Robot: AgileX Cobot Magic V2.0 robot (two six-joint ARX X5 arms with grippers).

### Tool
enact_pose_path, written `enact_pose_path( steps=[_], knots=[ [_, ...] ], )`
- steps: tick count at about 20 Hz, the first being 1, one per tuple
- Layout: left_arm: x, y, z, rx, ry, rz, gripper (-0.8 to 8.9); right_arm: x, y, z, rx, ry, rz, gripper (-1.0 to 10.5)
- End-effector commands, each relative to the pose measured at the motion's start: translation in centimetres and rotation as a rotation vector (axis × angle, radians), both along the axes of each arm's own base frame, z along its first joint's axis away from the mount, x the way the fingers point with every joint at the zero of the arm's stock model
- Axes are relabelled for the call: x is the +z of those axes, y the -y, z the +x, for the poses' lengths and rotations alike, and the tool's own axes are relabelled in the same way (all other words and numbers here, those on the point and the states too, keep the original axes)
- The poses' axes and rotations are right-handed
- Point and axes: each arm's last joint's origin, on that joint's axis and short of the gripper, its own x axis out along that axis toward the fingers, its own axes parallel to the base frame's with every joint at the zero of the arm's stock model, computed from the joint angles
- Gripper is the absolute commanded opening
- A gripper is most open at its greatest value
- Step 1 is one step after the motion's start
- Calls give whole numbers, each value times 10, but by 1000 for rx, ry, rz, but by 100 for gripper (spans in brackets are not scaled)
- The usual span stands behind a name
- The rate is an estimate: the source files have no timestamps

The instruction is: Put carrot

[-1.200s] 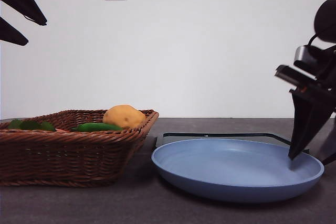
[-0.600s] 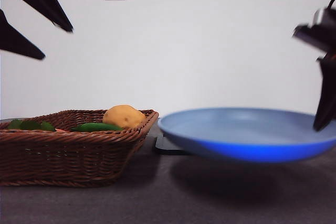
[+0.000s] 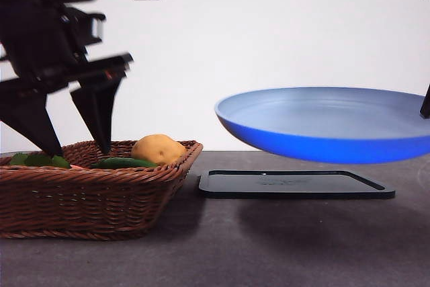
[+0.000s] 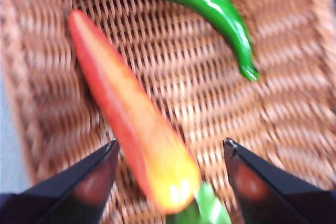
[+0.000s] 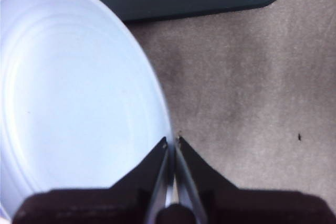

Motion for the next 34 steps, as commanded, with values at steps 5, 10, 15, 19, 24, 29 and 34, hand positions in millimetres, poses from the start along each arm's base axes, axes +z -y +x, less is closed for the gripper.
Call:
enact_pose_path(
  steps=[5, 10, 15, 19, 24, 29, 34],
  knots=[
    [-27, 11, 20, 39, -82, 39, 348, 4, -1, 2, 8, 24, 2, 5],
    [-28, 16, 20, -91, -67, 38, 127, 4, -1, 2, 9, 24, 2, 5],
    [9, 23, 23, -297, -175, -217, 127, 4, -1, 2, 10, 24, 1, 5],
    [86, 49, 34, -552, -59, -602, 127, 4, -1, 2, 10, 25, 1, 5],
    [106, 111, 6, -760, 98, -601, 127, 4, -1, 2, 9, 26, 2, 5],
    [92, 158, -35, -703, 285, -137, 127, 4, -1, 2, 9, 26, 2, 5],
    [62, 187, -45, -769, 211, -88, 127, 4, -1, 2, 9, 26, 2, 5]
  ],
)
